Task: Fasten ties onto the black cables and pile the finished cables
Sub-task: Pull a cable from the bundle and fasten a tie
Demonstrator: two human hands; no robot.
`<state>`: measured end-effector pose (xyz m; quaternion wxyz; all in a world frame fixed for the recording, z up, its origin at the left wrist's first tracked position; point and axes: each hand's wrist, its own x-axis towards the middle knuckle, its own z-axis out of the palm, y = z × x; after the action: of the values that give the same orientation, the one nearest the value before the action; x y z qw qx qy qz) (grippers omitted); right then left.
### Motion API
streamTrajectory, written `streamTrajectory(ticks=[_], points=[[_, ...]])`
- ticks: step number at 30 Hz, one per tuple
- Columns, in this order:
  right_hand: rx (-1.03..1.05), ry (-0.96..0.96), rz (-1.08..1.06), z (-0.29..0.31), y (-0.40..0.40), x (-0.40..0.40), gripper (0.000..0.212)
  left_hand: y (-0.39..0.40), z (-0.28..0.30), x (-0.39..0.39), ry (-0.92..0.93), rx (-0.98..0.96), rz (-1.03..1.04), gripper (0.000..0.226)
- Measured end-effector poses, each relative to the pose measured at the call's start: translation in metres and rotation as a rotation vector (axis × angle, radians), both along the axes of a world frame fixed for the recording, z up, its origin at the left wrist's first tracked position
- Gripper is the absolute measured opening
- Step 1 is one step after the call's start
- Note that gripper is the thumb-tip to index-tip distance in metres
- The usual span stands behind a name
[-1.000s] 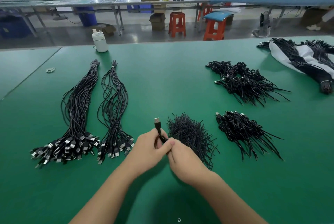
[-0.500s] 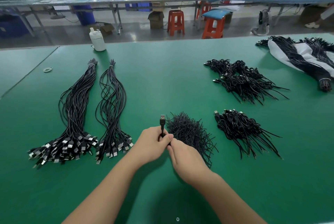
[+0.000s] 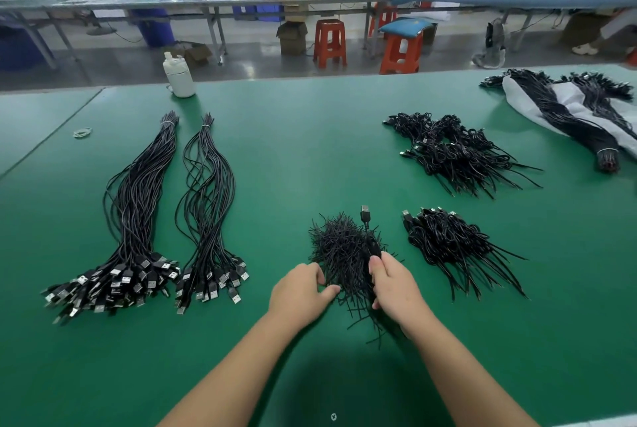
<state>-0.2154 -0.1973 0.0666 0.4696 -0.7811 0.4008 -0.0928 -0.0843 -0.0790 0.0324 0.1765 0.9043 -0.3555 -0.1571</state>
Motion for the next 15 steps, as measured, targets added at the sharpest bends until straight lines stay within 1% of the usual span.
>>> streamTrajectory(ticks=[4, 9, 11, 15], points=[[0.013, 0.019, -0.008, -0.001, -0.001, -0.001, 0.036, -0.005, -0.003, -0.005, -0.025, -0.034, 0.033, 0.018], [0.019, 0.038, 0.007, -0.004, 0.0, -0.002, 0.035, -0.001, 0.0, 0.0, -0.084, -0.101, 0.043, 0.015], [0.017, 0.034, 0.01, -0.005, 0.001, -0.002, 0.035, 0.002, 0.003, 0.001, -0.156, -0.081, 0.012, 0.017], [0.046, 0.031, 0.031, -0.006, 0.004, 0.0, 0.037, 0.01, 0.008, 0.004, -0.335, 0.003, -0.057, 0.031]])
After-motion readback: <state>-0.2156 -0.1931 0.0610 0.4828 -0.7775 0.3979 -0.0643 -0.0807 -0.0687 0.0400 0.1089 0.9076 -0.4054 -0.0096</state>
